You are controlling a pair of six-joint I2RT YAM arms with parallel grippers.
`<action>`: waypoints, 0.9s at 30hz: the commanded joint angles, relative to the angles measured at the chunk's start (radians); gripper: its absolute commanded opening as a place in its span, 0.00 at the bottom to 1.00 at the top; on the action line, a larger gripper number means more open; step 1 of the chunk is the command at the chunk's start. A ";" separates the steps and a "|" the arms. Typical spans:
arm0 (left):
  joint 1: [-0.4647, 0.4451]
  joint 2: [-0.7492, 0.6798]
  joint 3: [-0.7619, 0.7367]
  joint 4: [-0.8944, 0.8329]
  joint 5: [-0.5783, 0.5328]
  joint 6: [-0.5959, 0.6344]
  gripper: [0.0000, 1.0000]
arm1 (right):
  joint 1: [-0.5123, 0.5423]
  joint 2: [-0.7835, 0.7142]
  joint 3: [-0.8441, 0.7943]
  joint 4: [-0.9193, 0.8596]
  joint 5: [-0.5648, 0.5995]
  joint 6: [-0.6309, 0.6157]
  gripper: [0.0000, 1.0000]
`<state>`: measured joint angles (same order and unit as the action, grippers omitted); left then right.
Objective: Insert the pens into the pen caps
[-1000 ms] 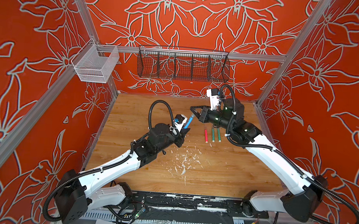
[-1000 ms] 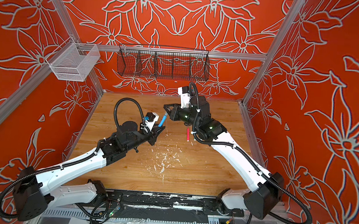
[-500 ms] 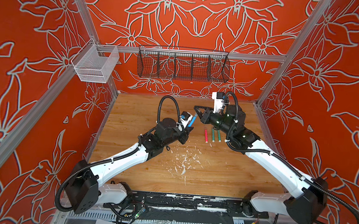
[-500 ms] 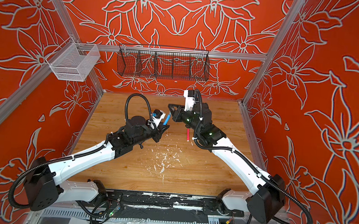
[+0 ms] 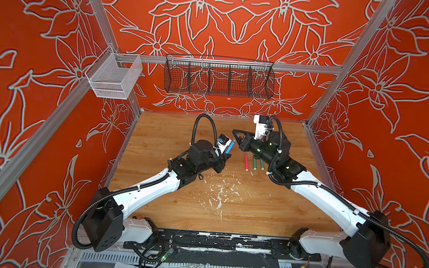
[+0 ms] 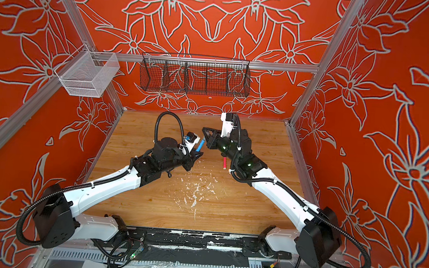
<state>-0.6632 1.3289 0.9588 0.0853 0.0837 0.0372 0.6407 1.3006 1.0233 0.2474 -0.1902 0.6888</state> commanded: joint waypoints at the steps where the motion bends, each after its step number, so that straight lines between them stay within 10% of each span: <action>1: 0.070 -0.028 0.179 0.496 -0.145 -0.091 0.00 | 0.133 0.065 -0.118 -0.347 -0.256 0.049 0.00; 14: 0.105 0.012 0.239 0.526 -0.115 -0.105 0.00 | 0.161 0.083 -0.154 -0.327 -0.227 0.059 0.00; 27: 0.090 -0.037 0.001 0.407 0.077 -0.240 0.00 | 0.086 0.058 0.225 -0.428 -0.140 -0.057 0.00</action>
<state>-0.6262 1.3441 0.9459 0.2291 0.2207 -0.0673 0.6636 1.3350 1.2263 0.0628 -0.1402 0.6247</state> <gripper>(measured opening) 0.143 0.169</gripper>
